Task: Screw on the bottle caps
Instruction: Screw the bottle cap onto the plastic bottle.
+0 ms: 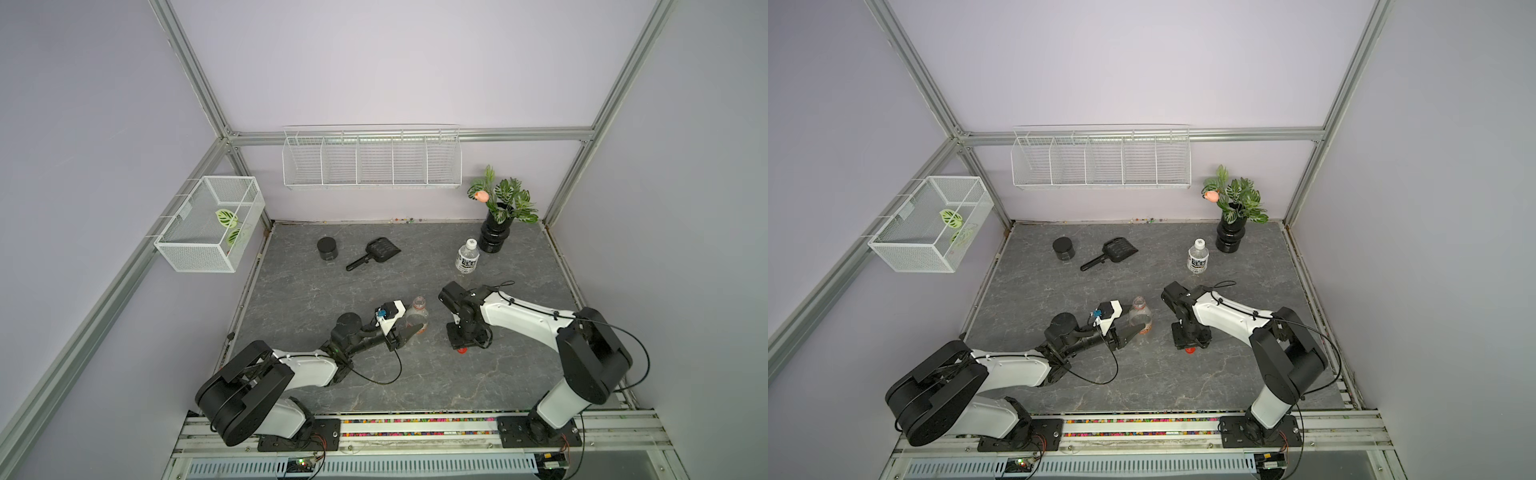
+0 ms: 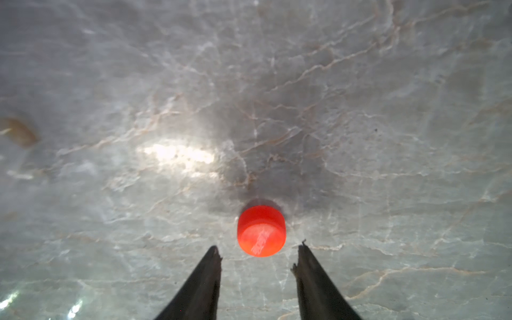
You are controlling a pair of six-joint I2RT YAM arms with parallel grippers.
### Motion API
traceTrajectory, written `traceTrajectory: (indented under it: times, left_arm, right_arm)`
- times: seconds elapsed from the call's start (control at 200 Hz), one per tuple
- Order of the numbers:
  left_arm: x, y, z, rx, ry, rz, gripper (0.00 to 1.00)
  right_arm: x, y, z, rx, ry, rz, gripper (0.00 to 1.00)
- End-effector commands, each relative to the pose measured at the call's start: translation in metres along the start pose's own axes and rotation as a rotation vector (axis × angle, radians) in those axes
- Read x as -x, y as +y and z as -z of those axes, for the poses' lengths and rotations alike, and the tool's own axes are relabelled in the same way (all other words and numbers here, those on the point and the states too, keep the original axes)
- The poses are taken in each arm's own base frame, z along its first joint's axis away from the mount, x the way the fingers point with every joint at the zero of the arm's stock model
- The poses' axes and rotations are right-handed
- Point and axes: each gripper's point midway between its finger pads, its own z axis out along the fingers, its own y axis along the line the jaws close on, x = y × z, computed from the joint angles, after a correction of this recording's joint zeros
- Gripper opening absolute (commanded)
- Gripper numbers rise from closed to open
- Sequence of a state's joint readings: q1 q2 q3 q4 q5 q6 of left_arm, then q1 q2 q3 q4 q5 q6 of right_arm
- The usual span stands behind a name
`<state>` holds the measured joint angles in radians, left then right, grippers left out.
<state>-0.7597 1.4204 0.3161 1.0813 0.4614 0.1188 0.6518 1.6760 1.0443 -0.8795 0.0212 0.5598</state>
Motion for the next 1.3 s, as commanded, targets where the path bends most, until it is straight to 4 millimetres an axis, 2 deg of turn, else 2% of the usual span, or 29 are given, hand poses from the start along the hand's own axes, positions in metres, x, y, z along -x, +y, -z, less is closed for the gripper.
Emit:
traceTrajectory:
  times: [0.0, 0.395, 1.075, 1.295]
  left_arm:
    - [-0.005, -0.002, -0.004, -0.016, 0.025, -0.005, 0.61]
    - [-0.008, -0.001, -0.005, -0.002, 0.042, -0.001, 0.61]
    - [-0.008, -0.003, -0.005, -0.005, 0.047, -0.002, 0.61]
    - [-0.007, -0.004, -0.005, -0.012, 0.045, -0.005, 0.61]
  right_arm:
    - [-0.009, -0.007, -0.001, -0.008, 0.082, -0.023, 0.47]
    - [0.0, 0.002, -0.008, 0.031, 0.11, -0.015, 0.44]
    - [-0.01, -0.007, -0.021, -0.005, 0.137, -0.017, 0.37]
    - [-0.01, -0.007, -0.009, 0.0, 0.125, -0.011, 0.34]
